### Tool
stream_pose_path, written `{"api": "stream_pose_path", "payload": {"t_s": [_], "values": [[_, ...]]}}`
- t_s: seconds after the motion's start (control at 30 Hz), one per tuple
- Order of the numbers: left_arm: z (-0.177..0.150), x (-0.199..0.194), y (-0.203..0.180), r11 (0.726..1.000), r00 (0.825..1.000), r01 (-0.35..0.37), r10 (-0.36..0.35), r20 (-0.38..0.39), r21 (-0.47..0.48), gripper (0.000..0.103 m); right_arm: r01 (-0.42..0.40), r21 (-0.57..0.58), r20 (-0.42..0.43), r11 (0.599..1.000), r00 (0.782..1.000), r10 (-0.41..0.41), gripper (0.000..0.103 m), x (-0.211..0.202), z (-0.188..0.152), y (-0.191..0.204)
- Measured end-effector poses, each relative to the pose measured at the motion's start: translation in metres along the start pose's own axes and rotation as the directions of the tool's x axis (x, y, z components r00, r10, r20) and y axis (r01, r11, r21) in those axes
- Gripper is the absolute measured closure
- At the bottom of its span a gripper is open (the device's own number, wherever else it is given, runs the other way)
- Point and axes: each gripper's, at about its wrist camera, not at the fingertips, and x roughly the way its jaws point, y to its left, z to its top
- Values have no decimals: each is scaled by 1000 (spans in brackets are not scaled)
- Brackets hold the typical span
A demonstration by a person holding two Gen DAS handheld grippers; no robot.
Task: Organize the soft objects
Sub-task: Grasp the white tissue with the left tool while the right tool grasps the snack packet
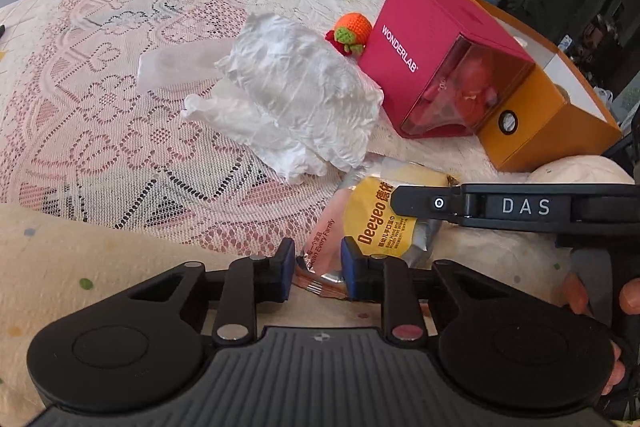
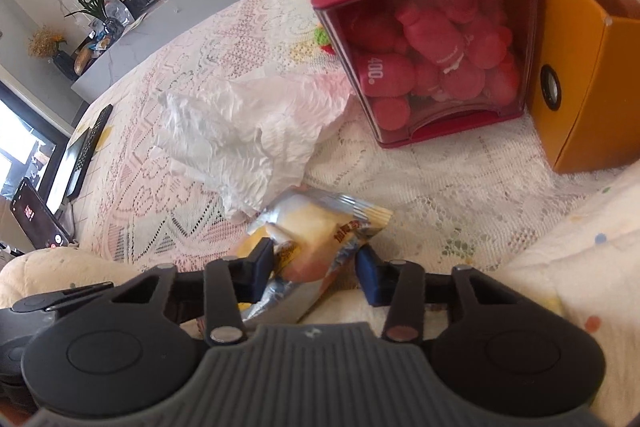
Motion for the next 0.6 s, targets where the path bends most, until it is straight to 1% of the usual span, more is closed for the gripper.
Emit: {"api": "stream_pose_path", "payload": {"t_s": [0.03,0.07,0.13,0.2,0.27,0.37,0.4,0.47,0.53,0.6], "values": [[0,0,-1,1000,1000,-2,2,-1,5,76,4,-9,4,1000,1000,-4,68,1,-1,1],[0,1,-1,1000,1000,-4,4,-2,7,77,-1,-12,9,1000,1000,1,73,1,-1,1],[0,0,0,1000,1000,-2,2,1,1,77,-20,1,21,1000,1000,20,81,0,-1,-1],[-2,-2,1,1000,1000,-2,2,10,-4,77,-19,-1,37,1000,999,19,91,-4,-2,-1],[-1,-5,0,1000,1000,-2,2,24,-4,77,-25,-17,51,1000,998,26,94,-11,-1,1],[1,-13,-1,1000,998,-13,13,62,-8,76,-15,-55,95,998,995,20,95,-25,1,6],[2,-17,0,1000,997,-10,11,78,-16,74,-5,-67,112,998,994,13,95,-30,3,7],[5,-24,2,999,994,-11,16,106,-42,67,12,-81,133,997,991,-1,95,-38,8,7],[9,-30,5,998,990,-18,26,138,-61,56,34,-96,146,995,989,-20,95,-44,14,7],[15,-35,7,997,986,-36,45,160,-62,50,57,-124,156,991,987,-38,95,-47,20,8]]}}
